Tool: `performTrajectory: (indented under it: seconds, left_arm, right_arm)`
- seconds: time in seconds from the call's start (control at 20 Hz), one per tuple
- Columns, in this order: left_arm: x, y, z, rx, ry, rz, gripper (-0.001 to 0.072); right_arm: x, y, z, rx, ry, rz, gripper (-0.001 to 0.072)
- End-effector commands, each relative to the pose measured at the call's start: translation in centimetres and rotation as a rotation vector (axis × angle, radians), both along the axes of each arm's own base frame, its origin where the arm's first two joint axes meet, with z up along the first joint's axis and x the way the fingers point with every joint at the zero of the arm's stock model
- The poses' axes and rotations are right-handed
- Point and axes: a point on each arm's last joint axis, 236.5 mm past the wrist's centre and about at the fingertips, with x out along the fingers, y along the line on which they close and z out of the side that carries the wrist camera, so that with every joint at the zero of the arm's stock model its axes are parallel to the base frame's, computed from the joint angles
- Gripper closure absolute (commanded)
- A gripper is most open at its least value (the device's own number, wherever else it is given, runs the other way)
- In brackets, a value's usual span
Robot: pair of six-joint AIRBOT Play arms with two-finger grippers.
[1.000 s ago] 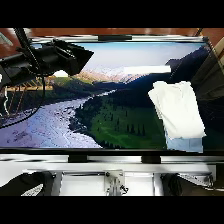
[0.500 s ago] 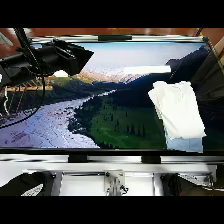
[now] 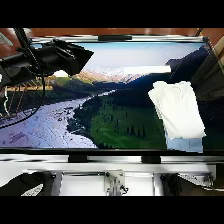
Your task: Fold the shirts.
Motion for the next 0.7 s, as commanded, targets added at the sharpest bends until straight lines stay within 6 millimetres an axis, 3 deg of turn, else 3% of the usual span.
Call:
performTrajectory:
  seconds: [0.0, 0.3, 0.5, 0.65]
  left_arm:
    - [-0.2, 0.1, 0.3, -0.002, -0.005, -0.001, 0.0249]
    - [-0.4, 0.1, 0.6, -0.031, 0.014, 0.004, 0.0249]
    - [-0.4, 0.2, 0.7, -0.03, 0.012, 0.006, 0.0249]
    - [-0.1, 0.3, 0.8, -0.019, -0.01, 0.011, 0.0249]
  right_arm:
    - [0.9, -1.6, -3.0, 0.093, -0.035, 0.02, 0.0666]
    - [2.5, -3.8, -5.7, 0.147, -0.041, 0.088, 0.0665]
    - [0.3, -3.5, -5.6, 0.146, 0.012, 0.023, 0.0665]
    - [-2.1, -2.2, -3.5, 0.098, -0.012, -0.039, 0.0665]
